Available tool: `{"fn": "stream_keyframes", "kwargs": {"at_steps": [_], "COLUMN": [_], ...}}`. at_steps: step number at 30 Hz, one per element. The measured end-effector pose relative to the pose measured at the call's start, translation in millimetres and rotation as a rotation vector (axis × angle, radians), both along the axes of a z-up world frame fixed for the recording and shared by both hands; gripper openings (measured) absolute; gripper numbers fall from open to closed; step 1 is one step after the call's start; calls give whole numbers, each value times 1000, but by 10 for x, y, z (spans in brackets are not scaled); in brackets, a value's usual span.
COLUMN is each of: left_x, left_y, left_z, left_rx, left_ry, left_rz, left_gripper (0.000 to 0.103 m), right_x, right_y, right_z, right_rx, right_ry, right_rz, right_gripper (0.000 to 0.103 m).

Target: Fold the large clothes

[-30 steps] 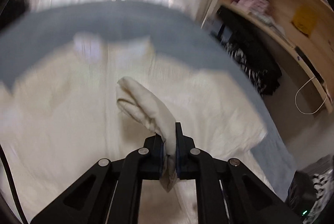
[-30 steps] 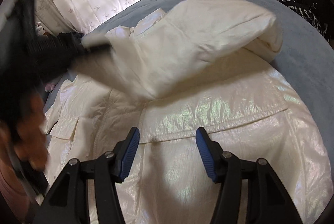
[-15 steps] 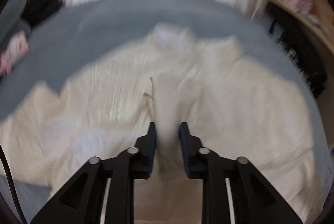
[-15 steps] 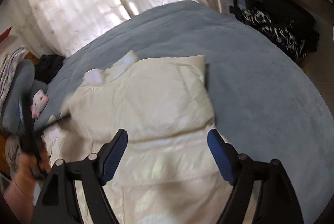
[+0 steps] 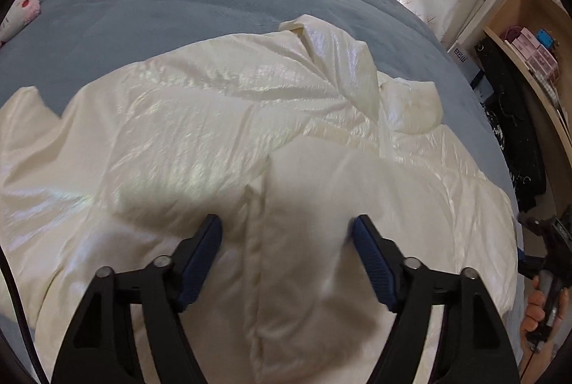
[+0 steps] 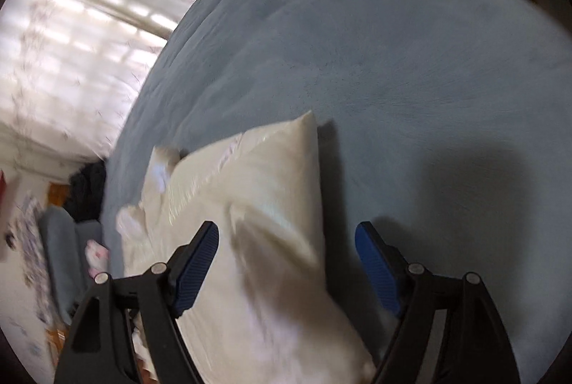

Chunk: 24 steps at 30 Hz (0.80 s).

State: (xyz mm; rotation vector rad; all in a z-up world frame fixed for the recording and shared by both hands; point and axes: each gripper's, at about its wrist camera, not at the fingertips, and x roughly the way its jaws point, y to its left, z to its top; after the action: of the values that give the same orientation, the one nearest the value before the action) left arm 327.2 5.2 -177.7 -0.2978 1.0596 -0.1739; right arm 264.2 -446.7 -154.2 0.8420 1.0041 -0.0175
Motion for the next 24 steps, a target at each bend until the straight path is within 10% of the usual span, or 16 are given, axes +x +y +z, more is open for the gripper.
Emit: {"fn": "stream_keyframes", "kwargs": {"at_steps": [2,4,6,18,24], "left_x": [58,96,107,-50,-344], "left_y": [-57,-116,-153,-186,-167], "left_z": [10,36,112,264,633], "left_rx": [19,63,93,221,188], "left_ry": [-4,-14,-46,-82,-201], "left_rz": [-9,-18,-37,-21,16], "left_gripper": [43,24,15,36,39], "right_x": [112,221,261,51,-330], "right_y": [-5,65,149,616,1063], "right_z": [-140,-153,25,359,800], "right_rx": [59,63,-54,-536,-534], "right_ry": [-3,-16,-56,28,-168], "right_rz": [6,53,89,118,161], "right_gripper": [72,27,20,34,41]}}
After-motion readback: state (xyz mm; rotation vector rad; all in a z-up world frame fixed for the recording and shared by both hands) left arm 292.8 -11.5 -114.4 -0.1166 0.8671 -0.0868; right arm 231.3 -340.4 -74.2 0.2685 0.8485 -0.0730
